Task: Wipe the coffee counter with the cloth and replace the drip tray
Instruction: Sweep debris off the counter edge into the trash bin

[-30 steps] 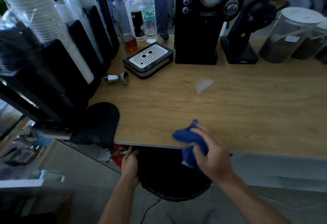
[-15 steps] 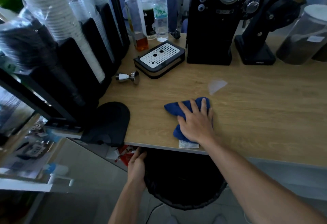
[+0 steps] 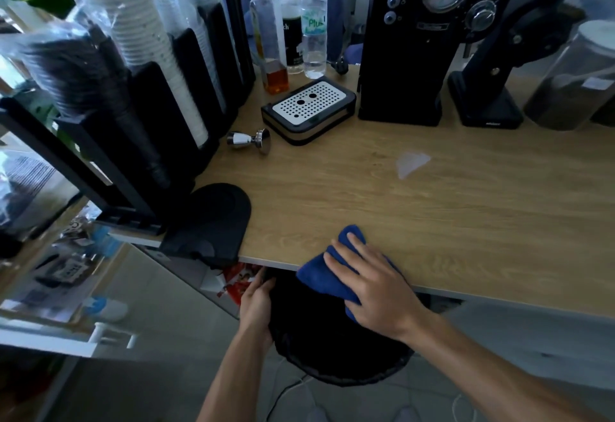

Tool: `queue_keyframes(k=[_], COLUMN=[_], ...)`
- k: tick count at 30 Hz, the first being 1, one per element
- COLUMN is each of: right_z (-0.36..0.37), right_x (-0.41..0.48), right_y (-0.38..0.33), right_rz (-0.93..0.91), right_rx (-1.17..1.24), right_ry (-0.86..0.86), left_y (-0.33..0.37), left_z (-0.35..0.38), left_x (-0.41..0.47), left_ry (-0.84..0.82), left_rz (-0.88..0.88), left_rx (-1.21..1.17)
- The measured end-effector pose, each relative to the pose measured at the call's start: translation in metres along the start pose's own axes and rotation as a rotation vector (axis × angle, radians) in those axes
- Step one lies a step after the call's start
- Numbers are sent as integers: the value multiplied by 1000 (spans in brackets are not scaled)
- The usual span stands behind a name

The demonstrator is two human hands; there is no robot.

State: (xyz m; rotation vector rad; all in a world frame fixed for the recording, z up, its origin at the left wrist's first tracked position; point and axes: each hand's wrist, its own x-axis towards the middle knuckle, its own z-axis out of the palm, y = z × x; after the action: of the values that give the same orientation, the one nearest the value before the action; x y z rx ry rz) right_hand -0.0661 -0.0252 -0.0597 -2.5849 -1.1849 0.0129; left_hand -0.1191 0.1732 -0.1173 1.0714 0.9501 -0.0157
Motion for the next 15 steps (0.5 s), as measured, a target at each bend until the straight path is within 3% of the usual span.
queue_keyframes(k=[3,6,8,11,15], right_z=[-3,-12,-15,-14,-11], right_x=[-14,-5,13,43,84], right_y=[-7,-5,5,19,14], right_rz=[39,226,405,602,688], right_rx=[319,493,491,344,88], right_ry=[60,282,367,321,122], left_y=[-1,1,3,4,3], left_z=[-1,-1,-3,-8,-15], left_x=[1,1,0,-3,-2], left_ry=[25,27,24,36,37], left_rz=[11,1,-3,-10,-36], left_rx=[-15,-48,-74,-85,-107])
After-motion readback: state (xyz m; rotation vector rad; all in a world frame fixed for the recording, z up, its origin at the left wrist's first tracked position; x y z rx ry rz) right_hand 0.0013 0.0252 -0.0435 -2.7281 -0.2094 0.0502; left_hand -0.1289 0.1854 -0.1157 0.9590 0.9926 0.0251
